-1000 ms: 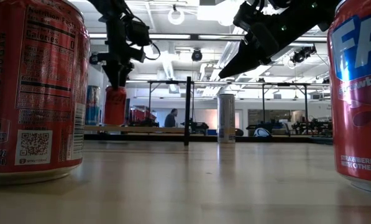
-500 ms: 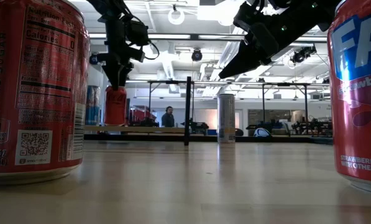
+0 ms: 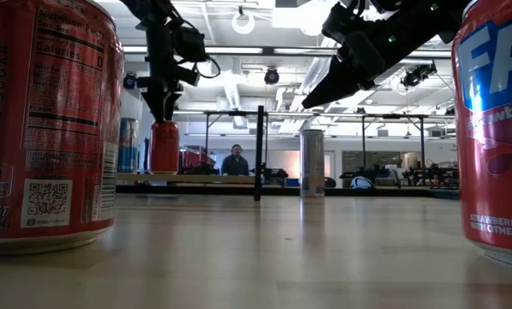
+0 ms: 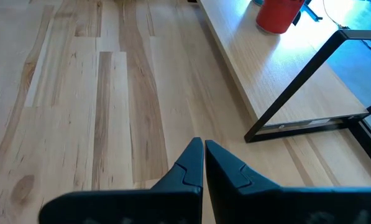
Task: Place canned beverage on shelf
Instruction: Put the top red black soda can on the shelf
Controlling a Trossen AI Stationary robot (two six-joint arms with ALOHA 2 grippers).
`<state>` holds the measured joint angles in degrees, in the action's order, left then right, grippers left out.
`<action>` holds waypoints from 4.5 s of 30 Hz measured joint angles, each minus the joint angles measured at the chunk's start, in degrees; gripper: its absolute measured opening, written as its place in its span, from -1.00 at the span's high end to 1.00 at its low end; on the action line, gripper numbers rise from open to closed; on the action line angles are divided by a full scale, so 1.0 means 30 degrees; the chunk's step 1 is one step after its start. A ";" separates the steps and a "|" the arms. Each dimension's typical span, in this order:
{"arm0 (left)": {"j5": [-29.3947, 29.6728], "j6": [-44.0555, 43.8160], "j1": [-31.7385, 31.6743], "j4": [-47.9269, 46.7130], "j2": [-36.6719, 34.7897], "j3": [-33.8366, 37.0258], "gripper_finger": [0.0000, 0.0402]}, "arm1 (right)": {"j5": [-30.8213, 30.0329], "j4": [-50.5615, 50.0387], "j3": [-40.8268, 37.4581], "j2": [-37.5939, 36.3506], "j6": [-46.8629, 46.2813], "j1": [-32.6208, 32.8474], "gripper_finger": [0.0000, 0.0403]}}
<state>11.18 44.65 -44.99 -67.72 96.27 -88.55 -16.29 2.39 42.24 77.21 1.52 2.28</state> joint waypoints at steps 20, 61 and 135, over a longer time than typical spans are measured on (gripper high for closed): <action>-0.4363 -0.8721 0.3653 0.4078 -0.6244 0.4011 -0.31 | -0.0007 0.0134 0.0000 0.0000 0.0146 0.0000 1.00; 0.4546 -1.5865 0.3730 2.6990 -0.8791 2.0633 1.00 | -0.0007 0.0362 0.0006 0.0000 0.0000 -0.0007 1.00; 0.8280 -2.0247 0.5541 2.6605 -0.7758 2.0648 1.00 | -0.0015 0.0357 0.0007 0.0000 -0.0018 0.0000 1.00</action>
<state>36.02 -16.09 -28.37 12.09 72.99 -26.61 -16.34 3.46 42.26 77.21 1.46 2.28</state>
